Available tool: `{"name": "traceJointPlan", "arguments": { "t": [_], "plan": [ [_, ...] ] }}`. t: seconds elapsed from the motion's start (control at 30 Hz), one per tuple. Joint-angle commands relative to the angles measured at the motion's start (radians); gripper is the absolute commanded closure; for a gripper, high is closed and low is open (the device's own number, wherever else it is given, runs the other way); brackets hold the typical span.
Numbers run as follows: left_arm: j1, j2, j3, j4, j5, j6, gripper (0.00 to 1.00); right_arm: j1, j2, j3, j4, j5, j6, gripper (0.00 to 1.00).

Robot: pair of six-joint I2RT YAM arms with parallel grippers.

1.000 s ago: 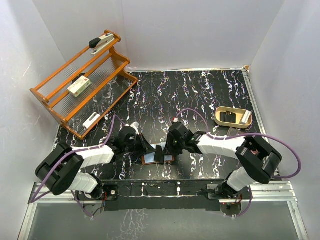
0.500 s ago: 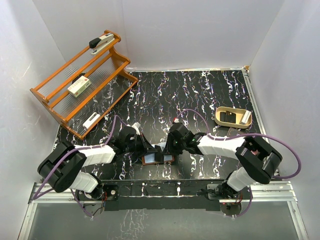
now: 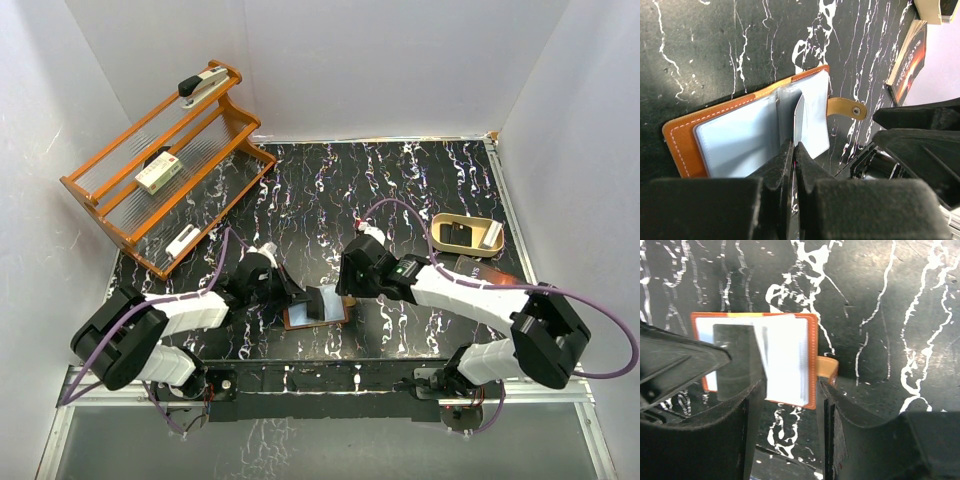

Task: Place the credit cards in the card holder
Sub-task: Insert the credit card into the card holder.

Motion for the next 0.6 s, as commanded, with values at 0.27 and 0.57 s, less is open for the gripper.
{"name": "traceJointPlan", "arguments": {
  "t": [0.27,0.57],
  "plan": [
    [-0.005,0.077,-0.003,0.120,-0.053,0.023,1.00,0.002,0.081,-0.056,0.028,0.071,-0.036,0.64],
    [-0.006,0.060,-0.029,0.138,-0.084,0.029,1.00,0.002,0.062,-0.133,0.079,-0.008,0.011,0.99]
  ]
}}
